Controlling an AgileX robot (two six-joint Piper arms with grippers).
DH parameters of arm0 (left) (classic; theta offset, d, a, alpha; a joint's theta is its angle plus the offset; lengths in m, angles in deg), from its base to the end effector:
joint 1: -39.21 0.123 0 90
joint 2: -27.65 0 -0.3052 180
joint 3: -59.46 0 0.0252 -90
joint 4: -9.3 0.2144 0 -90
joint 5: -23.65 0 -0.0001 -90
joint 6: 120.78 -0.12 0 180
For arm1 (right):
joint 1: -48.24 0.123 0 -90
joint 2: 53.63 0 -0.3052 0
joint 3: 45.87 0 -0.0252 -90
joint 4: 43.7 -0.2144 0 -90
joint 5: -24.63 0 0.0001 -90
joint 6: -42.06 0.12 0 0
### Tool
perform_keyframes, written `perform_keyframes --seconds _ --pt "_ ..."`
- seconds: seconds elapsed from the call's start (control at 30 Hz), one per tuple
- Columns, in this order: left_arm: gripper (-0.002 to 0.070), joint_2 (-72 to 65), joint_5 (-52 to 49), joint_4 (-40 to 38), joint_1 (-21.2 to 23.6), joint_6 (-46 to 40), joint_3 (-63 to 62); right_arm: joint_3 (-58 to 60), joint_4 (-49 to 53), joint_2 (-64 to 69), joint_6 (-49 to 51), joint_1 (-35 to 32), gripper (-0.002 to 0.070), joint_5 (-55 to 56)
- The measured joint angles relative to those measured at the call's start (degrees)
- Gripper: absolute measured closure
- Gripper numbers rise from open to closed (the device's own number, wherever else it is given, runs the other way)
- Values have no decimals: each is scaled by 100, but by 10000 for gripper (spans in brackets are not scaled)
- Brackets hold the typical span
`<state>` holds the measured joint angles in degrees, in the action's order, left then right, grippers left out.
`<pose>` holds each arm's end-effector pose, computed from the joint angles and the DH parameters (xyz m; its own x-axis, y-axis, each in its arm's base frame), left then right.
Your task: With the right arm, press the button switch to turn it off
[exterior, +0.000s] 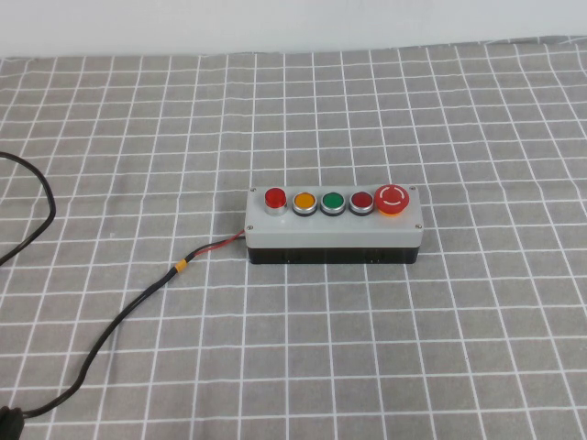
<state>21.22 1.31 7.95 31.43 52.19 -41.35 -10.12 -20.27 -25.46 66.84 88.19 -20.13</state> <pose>0.0223 -0.0041 0.1616 -0.2894 0.1412 -0.9467 0.1738 0.9804 0.0931 0.0392 -0.0110 0.3517 -0.2670 -0.0564 -0.9620 -0.3781 0.9244 0.0508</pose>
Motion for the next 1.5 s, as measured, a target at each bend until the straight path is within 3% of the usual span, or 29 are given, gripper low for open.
perform_keyframes --seconds 0.43,0.97,1.27,1.5 --pt "678 0 0 0 0 0 0 0 0 -12 -17 -33 693 1" --pt "678 0 0 0 0 0 0 1055 -519 -1187 -363 -3331 692 1162" --pt "678 0 0 0 0 0 0 2816 -1739 -2128 -409 -3696 692 1581" --pt "678 0 0 0 0 0 0 3197 -2305 -2151 -1197 -3979 692 1628"
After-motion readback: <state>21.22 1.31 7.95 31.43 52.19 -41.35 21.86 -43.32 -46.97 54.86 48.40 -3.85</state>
